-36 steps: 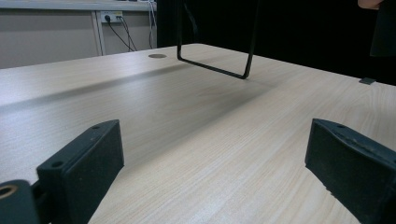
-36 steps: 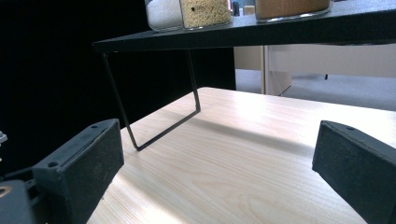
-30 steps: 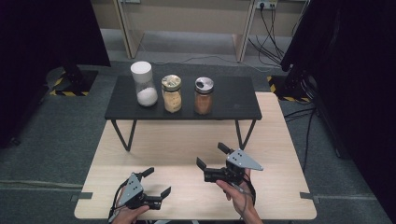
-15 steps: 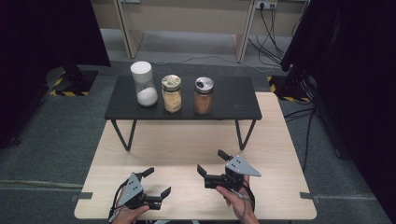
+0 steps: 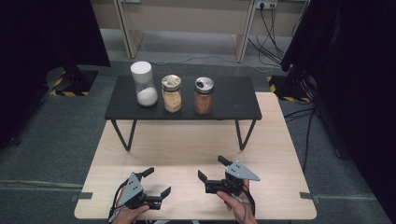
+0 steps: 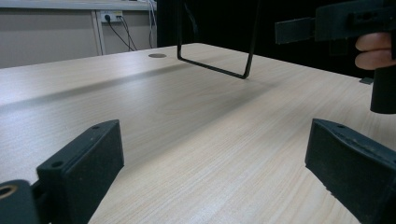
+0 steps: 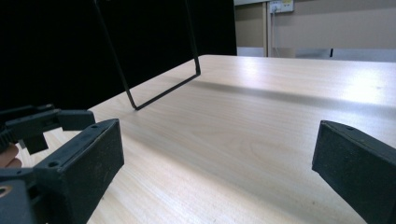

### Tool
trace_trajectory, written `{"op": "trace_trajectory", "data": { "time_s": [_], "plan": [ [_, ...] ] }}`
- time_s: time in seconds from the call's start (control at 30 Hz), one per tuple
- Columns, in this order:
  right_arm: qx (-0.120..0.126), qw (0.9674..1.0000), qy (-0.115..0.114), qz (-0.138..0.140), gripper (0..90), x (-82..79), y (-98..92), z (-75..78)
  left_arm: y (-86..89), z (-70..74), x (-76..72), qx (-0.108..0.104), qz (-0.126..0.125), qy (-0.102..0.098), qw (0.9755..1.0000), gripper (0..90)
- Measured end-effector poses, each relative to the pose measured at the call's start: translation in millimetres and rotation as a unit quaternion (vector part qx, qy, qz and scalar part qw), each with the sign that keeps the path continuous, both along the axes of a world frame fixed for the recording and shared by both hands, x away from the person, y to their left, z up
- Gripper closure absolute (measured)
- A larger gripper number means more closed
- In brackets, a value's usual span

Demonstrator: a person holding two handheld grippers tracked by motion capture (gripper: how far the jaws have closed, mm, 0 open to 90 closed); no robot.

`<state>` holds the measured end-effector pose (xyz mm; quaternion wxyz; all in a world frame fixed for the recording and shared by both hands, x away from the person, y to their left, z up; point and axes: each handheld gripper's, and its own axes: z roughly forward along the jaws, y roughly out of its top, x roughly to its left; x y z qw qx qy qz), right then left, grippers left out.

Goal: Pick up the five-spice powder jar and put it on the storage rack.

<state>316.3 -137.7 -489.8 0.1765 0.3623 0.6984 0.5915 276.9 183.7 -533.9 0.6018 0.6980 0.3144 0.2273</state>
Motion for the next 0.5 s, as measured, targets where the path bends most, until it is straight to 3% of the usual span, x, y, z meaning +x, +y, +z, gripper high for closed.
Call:
{"op": "trace_trajectory", "data": {
  "time_s": [0.5],
  "plan": [
    [-0.001, 1.0000, 0.007, 0.002, 2.3, -6.4, -2.4, -8.1, -0.1, 0.0, -0.3, 0.000, 0.000, -0.001, 1.0000, 3.5]
  ]
}}
